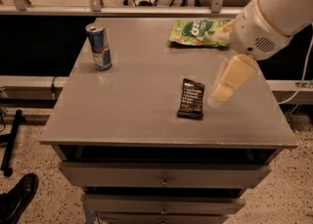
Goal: Move redbull can near rxbar chocolate
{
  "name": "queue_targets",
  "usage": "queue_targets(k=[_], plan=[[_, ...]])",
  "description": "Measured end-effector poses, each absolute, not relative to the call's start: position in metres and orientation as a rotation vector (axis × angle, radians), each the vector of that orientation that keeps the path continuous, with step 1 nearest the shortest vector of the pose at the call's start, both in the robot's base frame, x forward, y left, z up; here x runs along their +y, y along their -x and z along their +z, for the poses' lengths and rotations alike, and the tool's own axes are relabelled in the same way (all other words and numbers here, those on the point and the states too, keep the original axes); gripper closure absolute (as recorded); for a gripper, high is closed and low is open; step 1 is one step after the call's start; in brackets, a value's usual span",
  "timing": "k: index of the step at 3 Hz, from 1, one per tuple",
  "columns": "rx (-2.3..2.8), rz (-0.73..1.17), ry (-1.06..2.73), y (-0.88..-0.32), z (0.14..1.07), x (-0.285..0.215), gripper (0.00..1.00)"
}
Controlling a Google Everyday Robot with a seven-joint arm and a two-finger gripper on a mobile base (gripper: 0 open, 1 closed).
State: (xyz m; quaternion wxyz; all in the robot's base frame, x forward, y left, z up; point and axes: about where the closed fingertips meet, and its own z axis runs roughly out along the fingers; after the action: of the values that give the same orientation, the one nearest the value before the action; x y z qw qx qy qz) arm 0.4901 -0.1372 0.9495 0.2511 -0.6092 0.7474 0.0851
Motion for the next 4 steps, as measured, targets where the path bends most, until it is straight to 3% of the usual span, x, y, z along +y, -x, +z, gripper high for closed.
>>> queue_targets(k=[1,3,4], plan=[[1.94,0.358,1.575,-0.509,0.955,-0.094,0.0],[1.871,0.394,1.569,-0.53,0.955,-0.081,0.0],[1.763,0.469,1.552,-0.564,0.941,-0.046,0.0]])
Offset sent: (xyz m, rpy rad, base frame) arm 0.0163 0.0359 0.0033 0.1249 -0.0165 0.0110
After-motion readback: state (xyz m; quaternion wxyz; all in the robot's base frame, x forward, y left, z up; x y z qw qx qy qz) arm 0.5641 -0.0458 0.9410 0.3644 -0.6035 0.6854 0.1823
